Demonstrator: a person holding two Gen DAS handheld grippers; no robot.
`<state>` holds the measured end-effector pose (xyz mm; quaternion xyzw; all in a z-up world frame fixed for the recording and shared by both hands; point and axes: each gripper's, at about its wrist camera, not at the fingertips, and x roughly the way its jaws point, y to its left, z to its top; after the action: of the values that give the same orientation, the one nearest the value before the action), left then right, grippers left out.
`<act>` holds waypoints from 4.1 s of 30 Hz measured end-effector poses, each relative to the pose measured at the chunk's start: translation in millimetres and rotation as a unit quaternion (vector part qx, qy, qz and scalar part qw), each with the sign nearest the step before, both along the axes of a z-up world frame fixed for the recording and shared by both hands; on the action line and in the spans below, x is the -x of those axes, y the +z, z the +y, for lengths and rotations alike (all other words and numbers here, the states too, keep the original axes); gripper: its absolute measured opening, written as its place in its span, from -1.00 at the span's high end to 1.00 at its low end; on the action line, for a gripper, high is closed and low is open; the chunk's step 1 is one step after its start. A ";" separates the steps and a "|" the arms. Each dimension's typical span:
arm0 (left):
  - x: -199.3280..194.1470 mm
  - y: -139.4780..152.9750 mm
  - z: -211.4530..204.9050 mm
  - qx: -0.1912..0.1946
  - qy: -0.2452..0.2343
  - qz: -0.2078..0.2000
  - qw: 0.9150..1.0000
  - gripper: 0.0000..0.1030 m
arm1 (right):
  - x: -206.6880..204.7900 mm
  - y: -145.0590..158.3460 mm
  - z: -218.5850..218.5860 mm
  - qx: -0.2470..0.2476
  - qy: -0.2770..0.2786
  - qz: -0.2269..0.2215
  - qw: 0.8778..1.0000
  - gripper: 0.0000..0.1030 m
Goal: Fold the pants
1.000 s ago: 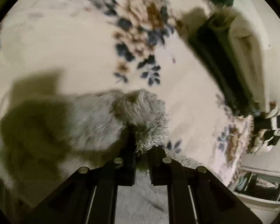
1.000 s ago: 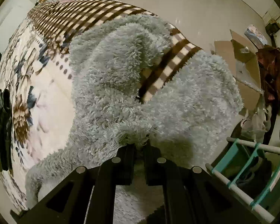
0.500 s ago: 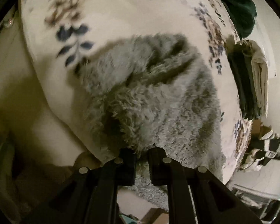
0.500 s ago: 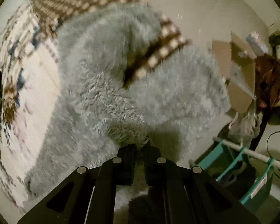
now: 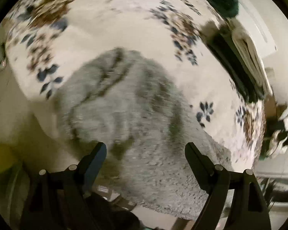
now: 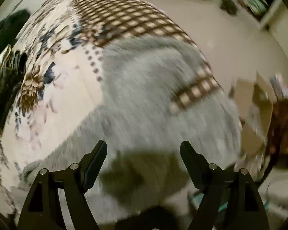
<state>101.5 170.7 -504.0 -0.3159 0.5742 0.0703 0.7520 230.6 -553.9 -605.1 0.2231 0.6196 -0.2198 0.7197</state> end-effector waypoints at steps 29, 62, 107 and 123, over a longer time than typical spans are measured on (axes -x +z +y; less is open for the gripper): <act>1.1 -17.5 -22.6 -0.027 -0.007 0.018 0.999 -0.61 | 135.7 -24.0 -22.4 -0.131 -0.194 -0.028 0.972 -0.47; 37.0 -56.9 63.1 0.031 0.016 0.003 0.999 0.84 | -190.0 -50.7 332.0 -0.318 0.159 -0.004 0.934 0.86; -23.8 49.6 -162.1 -0.006 -0.200 -0.064 0.978 -0.57 | 125.6 24.0 60.2 -0.097 -0.111 -0.033 0.988 -0.20; -18.2 14.7 -433.7 0.037 -0.409 -0.011 0.912 -0.57 | 266.4 -3.1 -183.8 -0.014 -0.332 -0.010 0.943 -0.20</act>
<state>119.7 -262.9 -489.3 -0.0811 0.6473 -0.2682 0.7089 -35.8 -737.6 -608.3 0.4289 0.5060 -0.4354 0.6086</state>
